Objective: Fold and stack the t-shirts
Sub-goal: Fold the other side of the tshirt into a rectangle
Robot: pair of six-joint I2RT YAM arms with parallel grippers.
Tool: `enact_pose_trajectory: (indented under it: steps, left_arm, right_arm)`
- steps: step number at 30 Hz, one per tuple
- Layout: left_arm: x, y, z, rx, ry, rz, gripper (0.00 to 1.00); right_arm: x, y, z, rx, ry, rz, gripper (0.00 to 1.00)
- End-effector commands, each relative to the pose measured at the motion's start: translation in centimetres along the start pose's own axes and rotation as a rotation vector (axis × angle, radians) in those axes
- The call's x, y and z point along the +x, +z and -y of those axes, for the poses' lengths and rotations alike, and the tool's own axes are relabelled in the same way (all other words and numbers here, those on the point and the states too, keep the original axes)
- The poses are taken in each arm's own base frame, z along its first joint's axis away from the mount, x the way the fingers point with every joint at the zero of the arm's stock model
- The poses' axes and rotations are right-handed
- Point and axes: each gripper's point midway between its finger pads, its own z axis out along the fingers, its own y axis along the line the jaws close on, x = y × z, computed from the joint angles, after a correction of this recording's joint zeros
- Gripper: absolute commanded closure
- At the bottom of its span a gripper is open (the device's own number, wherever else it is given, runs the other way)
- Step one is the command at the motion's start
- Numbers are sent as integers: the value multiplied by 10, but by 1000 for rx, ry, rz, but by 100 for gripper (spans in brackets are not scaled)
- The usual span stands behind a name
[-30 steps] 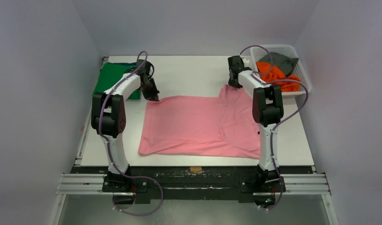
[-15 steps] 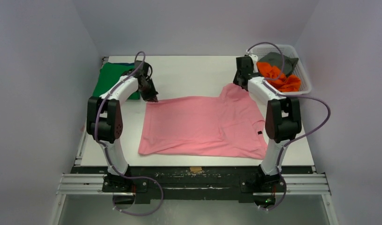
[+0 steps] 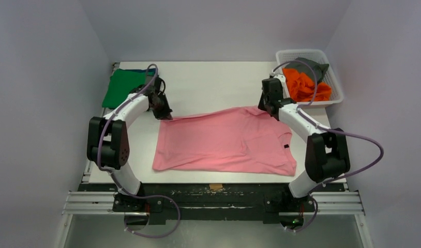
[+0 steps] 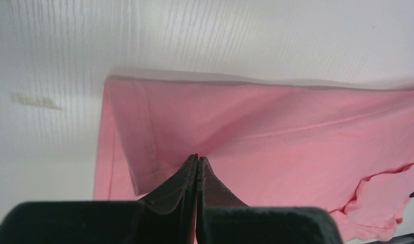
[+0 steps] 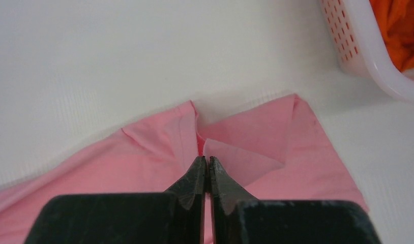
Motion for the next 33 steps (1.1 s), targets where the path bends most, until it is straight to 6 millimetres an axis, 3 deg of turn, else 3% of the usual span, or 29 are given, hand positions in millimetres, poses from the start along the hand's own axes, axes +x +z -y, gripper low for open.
enact_pose_trajectory:
  steps: [1, 10, 23, 28, 31, 33]
  left_arm:
    - [3, -21, 9, 62, 29, 71, 100]
    - [37, -33, -5, 72, 49, 85, 100]
    - [79, -36, -36, -5, 57, 52, 99]
    - [85, -43, -46, -45, 42, 51, 50]
    - [77, -61, -49, -77, 21, 101, 27]
    - [70, -72, -42, -49, 18, 140, 4]
  right_arm:
    - [-8, -48, 14, 28, 2, 81, 100]
    - [35, -102, 52, 63, 11, 49, 100]
    - [122, -136, 97, 196, -14, -134, 98]
    - [151, -149, 99, 160, -1, -245, 63]
    - [143, -159, 88, 80, 49, -217, 31]
    - [130, -164, 72, -22, 91, -162, 23]
